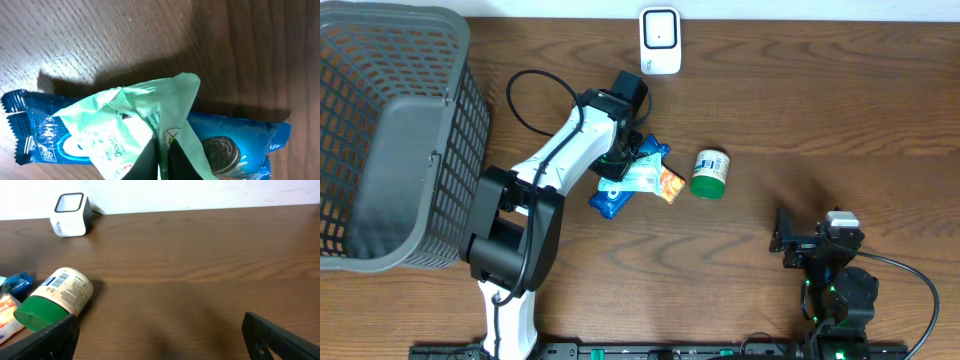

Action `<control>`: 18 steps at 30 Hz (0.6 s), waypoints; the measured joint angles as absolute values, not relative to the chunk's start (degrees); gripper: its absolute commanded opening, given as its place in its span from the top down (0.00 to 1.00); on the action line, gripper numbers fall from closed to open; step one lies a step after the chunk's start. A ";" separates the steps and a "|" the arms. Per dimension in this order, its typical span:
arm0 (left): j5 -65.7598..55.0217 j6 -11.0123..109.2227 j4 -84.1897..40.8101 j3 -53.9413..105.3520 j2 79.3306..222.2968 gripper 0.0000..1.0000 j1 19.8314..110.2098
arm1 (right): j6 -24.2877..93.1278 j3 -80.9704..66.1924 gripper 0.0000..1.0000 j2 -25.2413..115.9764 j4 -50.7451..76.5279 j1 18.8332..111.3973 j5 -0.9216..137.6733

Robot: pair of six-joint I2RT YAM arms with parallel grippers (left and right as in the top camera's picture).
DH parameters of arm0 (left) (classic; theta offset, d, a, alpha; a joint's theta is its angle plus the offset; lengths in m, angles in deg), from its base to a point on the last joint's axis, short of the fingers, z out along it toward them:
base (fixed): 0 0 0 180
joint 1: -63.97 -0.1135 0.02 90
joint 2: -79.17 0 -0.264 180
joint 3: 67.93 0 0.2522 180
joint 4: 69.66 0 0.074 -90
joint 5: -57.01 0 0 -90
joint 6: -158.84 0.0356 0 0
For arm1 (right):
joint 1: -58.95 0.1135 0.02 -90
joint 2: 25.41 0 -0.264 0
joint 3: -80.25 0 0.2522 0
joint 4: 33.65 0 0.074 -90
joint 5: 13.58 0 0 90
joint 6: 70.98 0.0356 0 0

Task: Scan the item barcode

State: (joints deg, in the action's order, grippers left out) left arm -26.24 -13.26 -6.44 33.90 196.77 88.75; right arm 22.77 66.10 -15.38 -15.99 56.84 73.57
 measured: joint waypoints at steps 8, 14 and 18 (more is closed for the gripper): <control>-24.73 -10.12 -7.14 33.95 194.78 0.93 86.52 | 22.90 66.10 0.01 -15.38 -15.99 56.84 73.57; -24.71 -7.73 -8.46 35.06 186.82 0.93 86.43 | 22.88 66.10 0.01 -15.38 -16.52 56.84 73.44; -25.00 -6.62 -9.05 36.13 184.48 0.24 88.31 | 22.88 66.10 0.01 -15.38 -16.50 56.84 73.39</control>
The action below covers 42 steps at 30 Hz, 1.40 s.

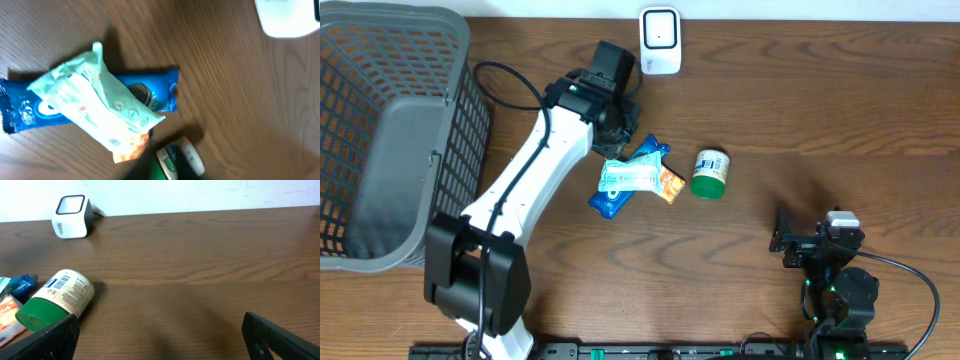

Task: Scan the item barcode

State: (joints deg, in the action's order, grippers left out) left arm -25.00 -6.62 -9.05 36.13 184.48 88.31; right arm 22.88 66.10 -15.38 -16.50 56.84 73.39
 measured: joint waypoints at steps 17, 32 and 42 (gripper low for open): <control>-25.63 -13.42 -8.83 35.19 193.77 0.06 89.64 | 22.88 66.10 0.01 -15.38 -16.17 56.84 73.37; -24.52 -16.28 -8.35 34.93 197.18 0.24 89.75 | 22.88 66.10 0.01 -15.38 -16.15 56.84 73.37; -21.13 -17.13 -8.65 32.11 196.83 0.93 89.86 | 22.88 66.10 0.01 -15.38 -16.15 56.84 73.37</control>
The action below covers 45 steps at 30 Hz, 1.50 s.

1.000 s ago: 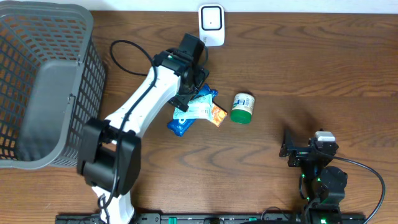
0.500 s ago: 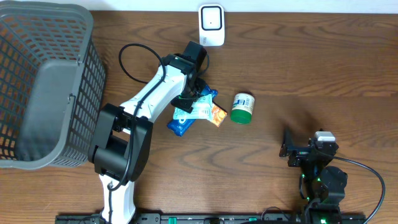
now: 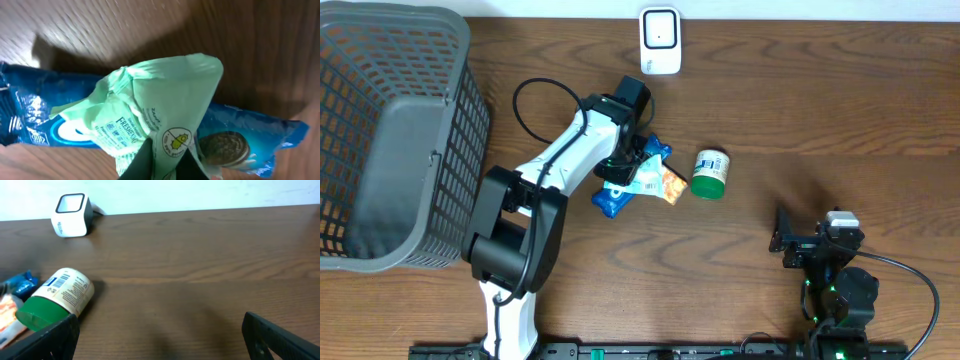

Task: Scan the item barcode

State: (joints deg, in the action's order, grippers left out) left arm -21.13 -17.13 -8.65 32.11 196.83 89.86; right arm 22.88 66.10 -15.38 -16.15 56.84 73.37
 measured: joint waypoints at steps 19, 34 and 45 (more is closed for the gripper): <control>-16.56 -10.33 -19.19 30.27 186.78 0.93 91.28 | 22.88 66.10 0.01 -15.38 -16.23 56.84 73.37; -24.38 -2.71 -29.61 30.27 185.88 0.93 105.23 | 23.29 58.94 0.01 -15.30 -17.46 56.84 73.37; -26.07 -1.09 -30.12 30.27 185.88 0.92 105.86 | 26.18 53.43 0.01 -15.30 -10.33 56.84 69.52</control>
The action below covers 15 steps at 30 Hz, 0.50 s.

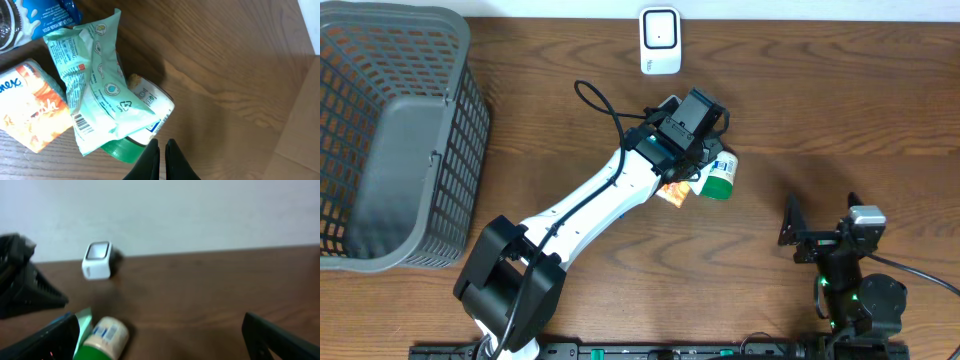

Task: Scan the item barcode

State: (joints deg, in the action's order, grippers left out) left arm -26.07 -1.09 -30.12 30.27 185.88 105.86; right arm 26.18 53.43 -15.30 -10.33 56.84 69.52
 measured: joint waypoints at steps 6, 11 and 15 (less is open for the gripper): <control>-27.36 5.29 -29.72 30.27 185.88 0.37 105.12 | 26.97 53.43 0.01 -15.27 -10.00 56.84 61.68; -27.64 12.96 -28.80 30.27 185.51 0.25 101.18 | 27.21 52.07 0.01 -15.08 -9.57 56.84 55.01; -29.21 18.67 -27.91 29.97 180.90 0.24 95.74 | 27.03 47.09 0.01 -10.44 -4.58 56.84 52.72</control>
